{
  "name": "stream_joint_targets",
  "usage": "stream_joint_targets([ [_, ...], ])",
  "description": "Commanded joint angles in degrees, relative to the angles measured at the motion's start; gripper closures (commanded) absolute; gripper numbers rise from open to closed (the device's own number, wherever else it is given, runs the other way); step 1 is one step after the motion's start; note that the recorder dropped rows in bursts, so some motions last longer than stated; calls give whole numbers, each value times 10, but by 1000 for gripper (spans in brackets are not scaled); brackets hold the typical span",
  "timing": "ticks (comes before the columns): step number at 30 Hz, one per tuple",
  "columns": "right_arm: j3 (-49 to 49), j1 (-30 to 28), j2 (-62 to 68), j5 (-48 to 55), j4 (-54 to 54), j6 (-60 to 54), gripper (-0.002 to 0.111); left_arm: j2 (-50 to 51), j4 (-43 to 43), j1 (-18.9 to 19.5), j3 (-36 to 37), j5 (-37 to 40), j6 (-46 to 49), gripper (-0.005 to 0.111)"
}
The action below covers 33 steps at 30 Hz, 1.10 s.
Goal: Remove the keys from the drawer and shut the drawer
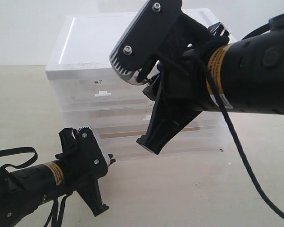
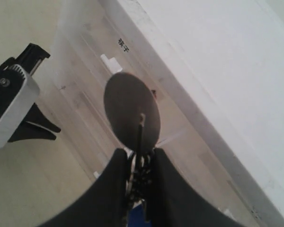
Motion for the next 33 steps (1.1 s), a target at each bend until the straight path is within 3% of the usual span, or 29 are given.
stream_joint_targets([
  [1,-1,-2,-6,-5,0,-4,108,9,-122,-4,-20,-12,75,102],
  [9,-1,-2,-6,-5,0,-4,108,9,-138,-4,-23,-58,78,102],
  [23,-1,-2,-6,6,2,-4,108,6,-121,-4,-37,-54,58,102],
  [31,-1,7,-25,25,9,-24,108,-171,-42,-39,85,-136,-36,102],
  [33,22,40,-24,12,72,-127,108,-239,-58,-39,117,-160,-56,102],
])
